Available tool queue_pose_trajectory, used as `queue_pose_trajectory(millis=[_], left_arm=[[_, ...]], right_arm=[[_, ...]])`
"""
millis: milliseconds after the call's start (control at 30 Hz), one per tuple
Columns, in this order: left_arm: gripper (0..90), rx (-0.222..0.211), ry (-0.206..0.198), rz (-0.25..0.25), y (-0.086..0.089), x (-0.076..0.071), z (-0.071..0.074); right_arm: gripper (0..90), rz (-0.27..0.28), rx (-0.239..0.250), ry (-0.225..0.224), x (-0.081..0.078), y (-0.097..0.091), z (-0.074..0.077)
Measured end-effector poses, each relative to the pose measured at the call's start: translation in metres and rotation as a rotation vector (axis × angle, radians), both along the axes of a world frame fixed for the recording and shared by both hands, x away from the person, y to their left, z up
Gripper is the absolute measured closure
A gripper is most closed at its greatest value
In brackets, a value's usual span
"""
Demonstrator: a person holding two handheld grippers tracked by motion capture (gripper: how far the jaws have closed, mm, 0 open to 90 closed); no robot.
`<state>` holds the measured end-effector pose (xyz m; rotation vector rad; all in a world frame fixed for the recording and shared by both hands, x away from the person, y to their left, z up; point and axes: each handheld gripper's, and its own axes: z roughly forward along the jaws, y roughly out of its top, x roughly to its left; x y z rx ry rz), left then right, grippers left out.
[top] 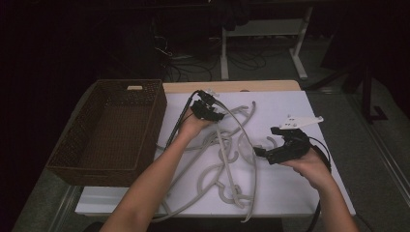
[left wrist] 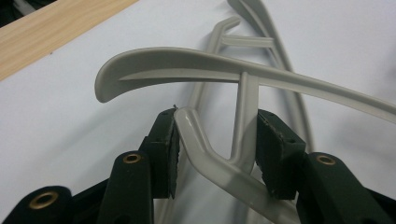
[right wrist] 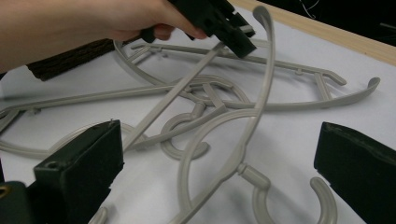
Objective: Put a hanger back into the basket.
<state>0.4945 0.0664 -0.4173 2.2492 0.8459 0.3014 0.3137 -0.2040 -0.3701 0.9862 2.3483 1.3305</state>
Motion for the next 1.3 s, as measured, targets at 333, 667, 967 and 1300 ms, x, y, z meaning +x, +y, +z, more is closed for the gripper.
queue_pose_trajectory(millis=[333, 667, 967, 1300], left_arm=[[35.0, 0.031, 0.002, 0.024, -0.004, 0.009, -0.014], [15.7, -0.078, 0.005, -0.025, 0.022, -0.029, 0.022], [13.2, -0.124, -0.005, -0.105, 0.051, -0.093, 0.029], [12.3, -0.135, -0.017, -0.138, 0.074, -0.125, 0.025]], right_arm=[[1.0, -0.003, -0.003, 0.009, 0.000, -0.002, -0.003], [22.7, -0.018, -0.002, 0.085, -0.011, -0.010, -0.020], [62.6, 0.027, -0.072, 0.182, -0.040, -0.014, -0.060], [88.8, 0.152, -0.141, 0.257, -0.044, -0.001, -0.079]])
